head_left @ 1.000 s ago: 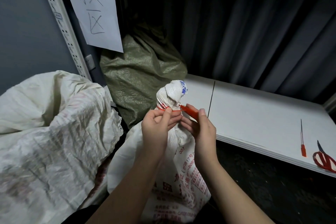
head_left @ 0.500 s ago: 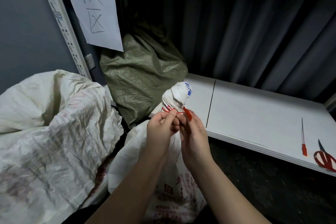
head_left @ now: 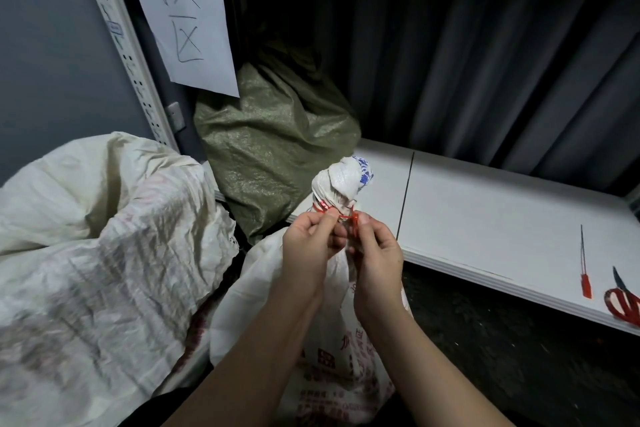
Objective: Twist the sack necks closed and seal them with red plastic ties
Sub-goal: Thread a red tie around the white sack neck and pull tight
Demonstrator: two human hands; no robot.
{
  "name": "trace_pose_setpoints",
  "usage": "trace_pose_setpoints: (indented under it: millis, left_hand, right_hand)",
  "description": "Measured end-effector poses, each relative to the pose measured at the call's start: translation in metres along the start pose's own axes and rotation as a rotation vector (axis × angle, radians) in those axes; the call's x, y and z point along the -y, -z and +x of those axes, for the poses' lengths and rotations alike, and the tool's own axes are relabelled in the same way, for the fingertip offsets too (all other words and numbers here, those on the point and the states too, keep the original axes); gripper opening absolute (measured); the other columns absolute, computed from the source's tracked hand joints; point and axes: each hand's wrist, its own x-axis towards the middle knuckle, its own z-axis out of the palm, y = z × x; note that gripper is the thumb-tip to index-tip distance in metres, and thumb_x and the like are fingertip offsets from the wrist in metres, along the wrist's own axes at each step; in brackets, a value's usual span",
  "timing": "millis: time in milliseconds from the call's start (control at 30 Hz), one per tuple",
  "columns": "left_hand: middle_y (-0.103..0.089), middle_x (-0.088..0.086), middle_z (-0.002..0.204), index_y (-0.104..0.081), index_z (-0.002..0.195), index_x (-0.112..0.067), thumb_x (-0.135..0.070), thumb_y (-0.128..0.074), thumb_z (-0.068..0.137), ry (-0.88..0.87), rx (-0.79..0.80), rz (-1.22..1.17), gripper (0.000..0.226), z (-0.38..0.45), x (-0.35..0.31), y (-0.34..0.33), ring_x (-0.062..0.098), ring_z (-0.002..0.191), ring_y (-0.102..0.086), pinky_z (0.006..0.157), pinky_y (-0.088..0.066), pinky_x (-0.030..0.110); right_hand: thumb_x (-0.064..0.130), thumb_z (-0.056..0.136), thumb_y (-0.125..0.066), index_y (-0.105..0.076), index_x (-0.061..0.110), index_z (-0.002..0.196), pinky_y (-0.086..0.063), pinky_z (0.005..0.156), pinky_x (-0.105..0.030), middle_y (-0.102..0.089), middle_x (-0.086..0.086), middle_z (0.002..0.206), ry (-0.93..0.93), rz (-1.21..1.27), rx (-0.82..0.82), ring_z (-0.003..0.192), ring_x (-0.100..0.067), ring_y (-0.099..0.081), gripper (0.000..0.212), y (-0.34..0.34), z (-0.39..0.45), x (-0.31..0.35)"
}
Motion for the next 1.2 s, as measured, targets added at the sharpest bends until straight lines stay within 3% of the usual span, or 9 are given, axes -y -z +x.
trace_pose_setpoints:
  millis: [300, 600, 833, 1067, 1200]
  left_hand:
    - [-0.053, -0.001, 0.051, -0.051, 0.065, -0.007, -0.007, -0.051, 0.096, -0.023, 0.009, -0.023, 0.031, -0.003, 0.002, -0.006, 0.004, 0.043, -0.049, 0.048, -0.047, 0.015]
    - [-0.048, -0.001, 0.048, -0.047, 0.061, -0.008, -0.007, -0.05, 0.096, -0.068, -0.052, -0.087, 0.035, 0.005, 0.01, -0.01, 0.006, 0.044, -0.044, 0.049, -0.043, 0.016]
    - [-0.041, 0.001, 0.05, -0.043, 0.065, -0.007, -0.005, -0.048, 0.096, -0.116, -0.041, -0.065, 0.032, 0.001, 0.012, -0.013, 0.008, 0.047, -0.04, 0.052, -0.042, 0.019]
    - [-0.045, -0.001, 0.049, -0.046, 0.07, -0.005, -0.002, -0.05, 0.095, -0.1, -0.005, -0.009, 0.026, -0.004, 0.008, -0.014, 0.004, 0.043, -0.043, 0.047, -0.042, 0.014]
    - [-0.047, -0.001, 0.05, -0.048, 0.067, -0.005, -0.003, -0.051, 0.095, -0.072, 0.019, 0.028, 0.028, 0.0, 0.007, -0.006, 0.004, 0.043, -0.043, 0.049, -0.042, 0.015]
  right_hand:
    - [0.017, 0.094, -0.055, -0.064, 0.005, 0.089, -0.037, 0.056, -0.019, -0.053, -0.013, 0.077, 0.027, 0.056, -0.013, 0.063, -0.012, -0.044, 0.015, -0.002, 0.002, -0.002]
    - [0.011, 0.092, -0.058, -0.063, 0.0, 0.093, -0.049, 0.084, -0.036, -0.065, -0.018, 0.089, 0.1, 0.004, -0.066, 0.084, -0.023, -0.06, 0.013, -0.007, 0.003, 0.001]
    - [0.008, 0.095, -0.052, -0.054, -0.005, 0.096, -0.047, 0.058, -0.016, -0.056, -0.006, 0.07, 0.191, -0.02, -0.043, 0.057, -0.004, -0.054, 0.013, -0.008, -0.005, 0.002]
    - [0.007, 0.097, -0.048, -0.048, 0.003, 0.09, -0.041, 0.053, -0.017, -0.046, -0.005, 0.062, 0.226, -0.02, 0.032, 0.054, -0.006, -0.045, 0.008, -0.01, -0.007, 0.002]
    - [0.008, 0.097, -0.048, -0.048, 0.01, 0.087, -0.043, 0.056, -0.016, -0.051, -0.001, 0.067, 0.236, -0.186, 0.082, 0.056, -0.002, -0.05, 0.01, -0.006, -0.003, 0.007]
